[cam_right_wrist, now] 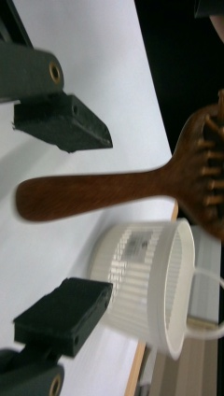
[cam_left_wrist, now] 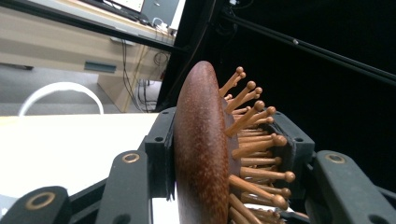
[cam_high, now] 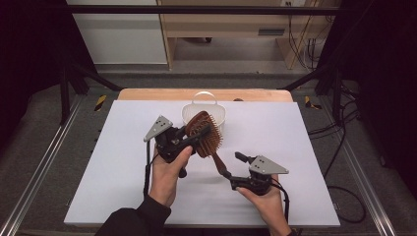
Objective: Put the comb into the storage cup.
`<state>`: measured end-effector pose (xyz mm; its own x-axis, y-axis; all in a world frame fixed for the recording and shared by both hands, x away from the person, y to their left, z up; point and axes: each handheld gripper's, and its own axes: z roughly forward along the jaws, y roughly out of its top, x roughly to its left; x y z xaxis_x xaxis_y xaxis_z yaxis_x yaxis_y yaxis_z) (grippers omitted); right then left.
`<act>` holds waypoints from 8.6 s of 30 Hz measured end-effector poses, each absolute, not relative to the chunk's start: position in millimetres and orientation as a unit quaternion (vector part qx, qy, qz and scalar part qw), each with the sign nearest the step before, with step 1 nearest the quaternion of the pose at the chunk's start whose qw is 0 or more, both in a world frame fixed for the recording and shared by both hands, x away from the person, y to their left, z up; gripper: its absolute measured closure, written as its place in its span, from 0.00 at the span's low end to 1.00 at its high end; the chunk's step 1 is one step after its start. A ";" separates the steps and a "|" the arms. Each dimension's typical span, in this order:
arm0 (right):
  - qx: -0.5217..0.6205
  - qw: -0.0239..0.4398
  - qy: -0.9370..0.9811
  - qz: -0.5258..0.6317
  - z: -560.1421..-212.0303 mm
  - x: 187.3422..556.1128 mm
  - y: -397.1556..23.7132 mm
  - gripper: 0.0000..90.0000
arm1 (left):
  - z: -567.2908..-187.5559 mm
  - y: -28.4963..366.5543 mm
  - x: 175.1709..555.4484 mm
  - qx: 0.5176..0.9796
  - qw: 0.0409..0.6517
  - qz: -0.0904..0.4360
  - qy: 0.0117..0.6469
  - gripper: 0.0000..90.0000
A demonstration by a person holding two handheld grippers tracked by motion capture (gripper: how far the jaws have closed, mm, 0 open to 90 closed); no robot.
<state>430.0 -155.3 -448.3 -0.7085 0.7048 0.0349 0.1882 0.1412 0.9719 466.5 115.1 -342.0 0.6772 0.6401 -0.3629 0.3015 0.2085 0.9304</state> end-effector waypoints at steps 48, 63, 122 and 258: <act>0.372 0.297 0.681 0.556 -471.5 418.1 -227.3 0.03 | -252.8 101.2 531.9 0.605 0.686 0.202 0.349 0.55; 0.374 0.293 0.680 0.558 -471.5 418.6 -226.0 0.03 | -251.1 117.6 564.8 0.576 0.684 0.226 0.387 0.55; 0.379 0.291 0.673 0.565 -469.1 418.5 -228.9 0.03 | -284.9 108.5 600.2 0.589 0.645 0.251 0.417 0.55; 0.375 0.275 0.681 0.566 -472.5 420.5 -226.2 0.03 | -360.0 74.0 613.2 0.616 0.619 0.226 0.433 0.54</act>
